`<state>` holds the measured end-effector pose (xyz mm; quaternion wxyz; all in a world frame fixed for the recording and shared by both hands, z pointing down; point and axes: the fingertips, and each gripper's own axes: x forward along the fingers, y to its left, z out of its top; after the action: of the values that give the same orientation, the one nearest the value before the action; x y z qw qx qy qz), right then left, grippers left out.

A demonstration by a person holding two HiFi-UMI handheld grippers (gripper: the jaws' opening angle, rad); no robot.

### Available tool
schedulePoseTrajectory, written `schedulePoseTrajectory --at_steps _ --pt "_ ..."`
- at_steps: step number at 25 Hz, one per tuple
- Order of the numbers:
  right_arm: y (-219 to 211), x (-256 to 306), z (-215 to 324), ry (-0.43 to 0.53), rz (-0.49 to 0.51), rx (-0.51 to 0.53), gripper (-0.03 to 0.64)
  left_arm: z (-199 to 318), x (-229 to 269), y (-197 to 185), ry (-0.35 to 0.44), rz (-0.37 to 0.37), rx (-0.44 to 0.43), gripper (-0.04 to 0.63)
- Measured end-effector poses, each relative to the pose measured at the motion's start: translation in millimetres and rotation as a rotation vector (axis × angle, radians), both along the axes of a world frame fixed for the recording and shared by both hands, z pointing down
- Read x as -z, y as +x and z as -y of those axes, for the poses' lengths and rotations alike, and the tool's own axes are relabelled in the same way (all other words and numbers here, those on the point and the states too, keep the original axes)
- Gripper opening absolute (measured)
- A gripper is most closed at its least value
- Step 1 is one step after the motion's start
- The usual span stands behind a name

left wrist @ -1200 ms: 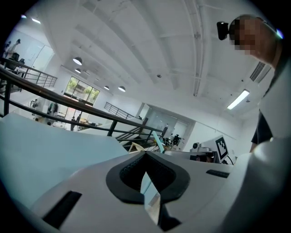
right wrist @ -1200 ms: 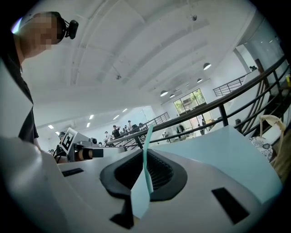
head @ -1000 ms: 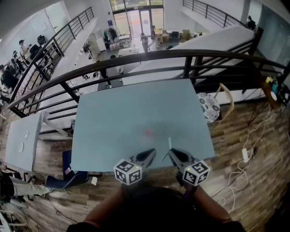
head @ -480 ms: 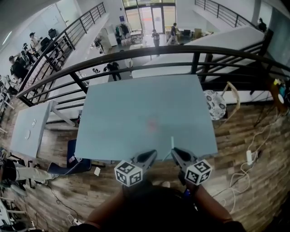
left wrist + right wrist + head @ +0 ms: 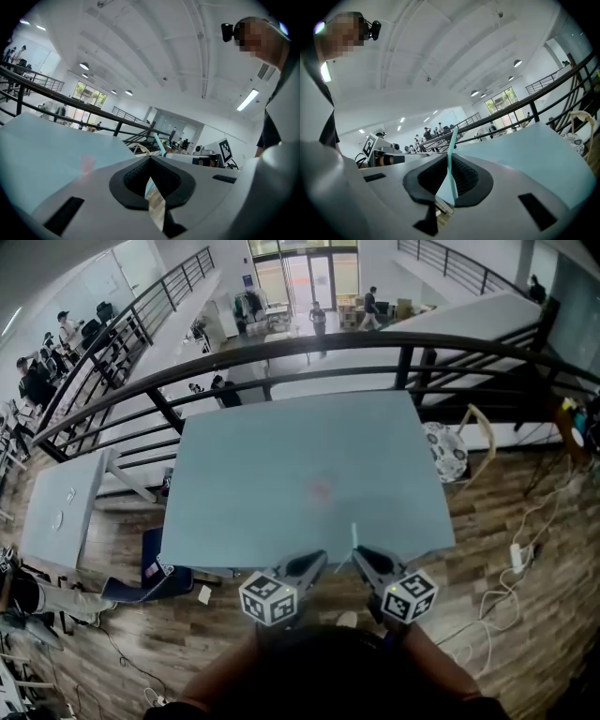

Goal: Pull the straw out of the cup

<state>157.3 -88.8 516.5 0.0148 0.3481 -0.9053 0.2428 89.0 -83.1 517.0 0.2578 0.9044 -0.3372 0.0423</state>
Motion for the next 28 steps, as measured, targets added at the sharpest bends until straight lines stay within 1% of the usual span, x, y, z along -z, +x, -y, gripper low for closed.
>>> schedulePoseTrajectory --at_steps 8,17,28 --pt "-52 3 -28 0.008 -0.007 -0.037 0.038 -31 -2 -48 -0.004 -0.008 -0.044 0.011" --pt "-115 1 -83 0.006 -0.014 -0.053 0.038 -78 -3 -103 -0.001 -0.035 -0.088 0.011" --pt "-167 -6 -147 0.018 -0.045 -0.116 0.037 -131 -8 -153 0.012 -0.055 -0.161 0.011"
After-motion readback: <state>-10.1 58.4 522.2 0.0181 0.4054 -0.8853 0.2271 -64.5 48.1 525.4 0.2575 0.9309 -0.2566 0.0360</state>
